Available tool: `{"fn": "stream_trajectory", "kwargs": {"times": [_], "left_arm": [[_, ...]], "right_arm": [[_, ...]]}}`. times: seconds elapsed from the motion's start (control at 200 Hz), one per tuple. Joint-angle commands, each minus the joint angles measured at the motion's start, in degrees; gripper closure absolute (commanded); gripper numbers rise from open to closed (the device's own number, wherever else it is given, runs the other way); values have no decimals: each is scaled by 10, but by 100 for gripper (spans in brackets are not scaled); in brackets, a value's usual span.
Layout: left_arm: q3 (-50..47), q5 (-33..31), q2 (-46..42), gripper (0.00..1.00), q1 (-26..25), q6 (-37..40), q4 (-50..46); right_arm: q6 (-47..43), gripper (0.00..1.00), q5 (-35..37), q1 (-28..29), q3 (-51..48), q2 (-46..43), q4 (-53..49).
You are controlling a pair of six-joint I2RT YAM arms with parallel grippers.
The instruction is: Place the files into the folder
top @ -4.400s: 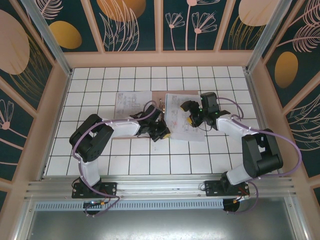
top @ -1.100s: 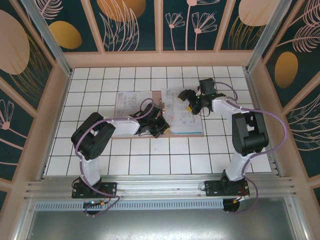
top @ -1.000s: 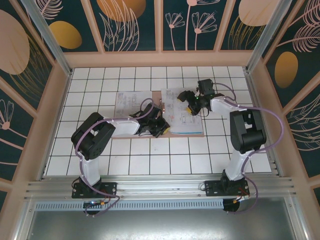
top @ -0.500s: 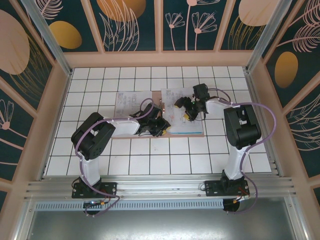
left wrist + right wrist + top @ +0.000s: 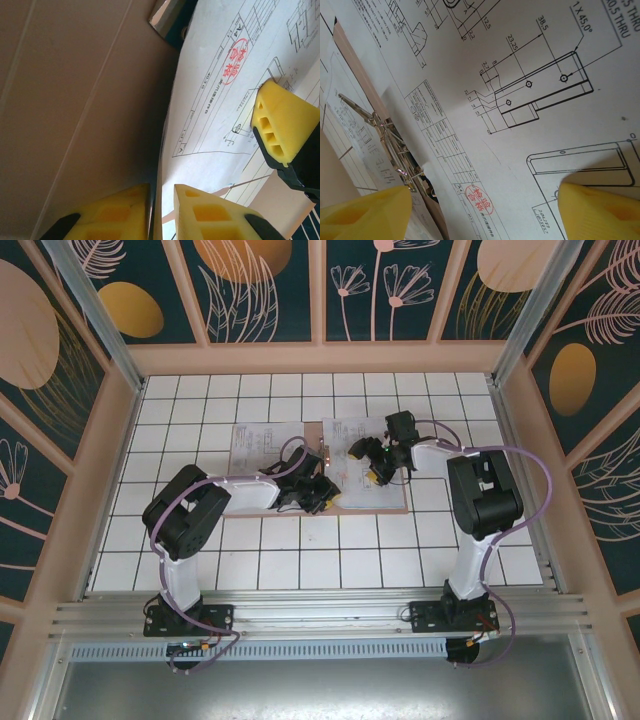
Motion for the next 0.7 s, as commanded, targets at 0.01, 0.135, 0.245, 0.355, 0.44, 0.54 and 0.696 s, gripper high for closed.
{"fn": "stream_trajectory", "kwargs": {"times": [0.01, 0.135, 0.245, 0.355, 0.44, 0.54, 0.696], "left_arm": [[11, -11, 1, 79, 2, 7, -19], [11, -13, -2, 76, 2, 8, -25], [10, -20, -13, 61, 2, 10, -39], [12, -26, -25, 45, 2, 13, -53], [14, -25, -33, 36, 2, 14, -62], [17, -26, -44, 28, 2, 15, -77], [19, -27, -64, 20, 2, 18, -103]], "right_arm": [[4, 22, 4, 9, -1, -14, -23], [2, 22, 7, 9, 0, -21, -26], [-2, 21, 5, 9, 7, -22, -28], [-12, 22, -1, 9, 20, -20, -30], [-20, 21, 0, 10, 32, -22, -39], [-29, 21, 1, 10, 45, -25, -48], [-41, 20, -2, 11, 68, -30, -59]]}}
